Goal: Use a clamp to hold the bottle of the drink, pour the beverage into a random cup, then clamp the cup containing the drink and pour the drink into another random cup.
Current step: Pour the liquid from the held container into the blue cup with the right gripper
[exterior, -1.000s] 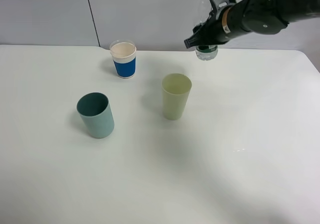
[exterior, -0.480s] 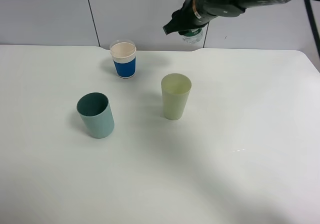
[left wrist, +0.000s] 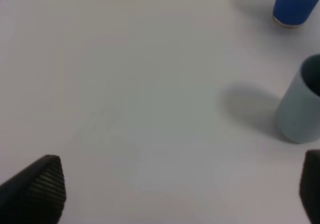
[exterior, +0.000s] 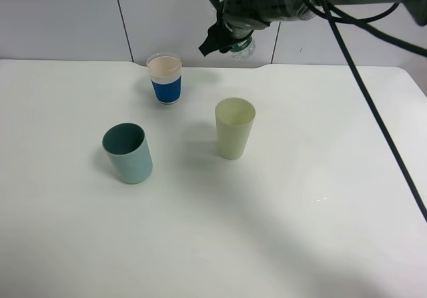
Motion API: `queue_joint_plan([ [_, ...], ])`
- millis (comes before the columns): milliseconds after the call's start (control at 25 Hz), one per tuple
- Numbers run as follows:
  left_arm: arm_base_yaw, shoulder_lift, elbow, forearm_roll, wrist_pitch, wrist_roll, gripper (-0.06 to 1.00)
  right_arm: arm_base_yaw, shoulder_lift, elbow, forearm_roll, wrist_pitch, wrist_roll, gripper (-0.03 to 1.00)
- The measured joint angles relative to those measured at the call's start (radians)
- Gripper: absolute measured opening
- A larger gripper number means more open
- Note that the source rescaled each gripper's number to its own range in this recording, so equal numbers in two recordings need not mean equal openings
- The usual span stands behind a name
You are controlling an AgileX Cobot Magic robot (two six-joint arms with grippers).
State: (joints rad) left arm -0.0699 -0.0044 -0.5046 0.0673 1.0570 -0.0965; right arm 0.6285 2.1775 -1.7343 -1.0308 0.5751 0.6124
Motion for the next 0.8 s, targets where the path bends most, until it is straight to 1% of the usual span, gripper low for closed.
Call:
queue_joint_plan([
  [240,0.000,0.000,0.000,0.000,0.000,0.000,0.83,0.035,0.074,-0.122,0.001,0.056,-0.132,0.00],
  [480,0.000,0.000,0.000,0.000,0.000,0.000,0.83,0.055,0.119,-0.163,0.003,0.071,-0.264,0.00],
  [600,0.000,0.000,0.000,0.000,0.000,0.000,0.83,0.064,0.140,-0.185,0.003,0.086,-0.308,0.00],
  [800,0.000,0.000,0.000,0.000,0.000,0.000,0.83,0.077,0.184,-0.214,0.003,0.107,-0.341,0.00],
])
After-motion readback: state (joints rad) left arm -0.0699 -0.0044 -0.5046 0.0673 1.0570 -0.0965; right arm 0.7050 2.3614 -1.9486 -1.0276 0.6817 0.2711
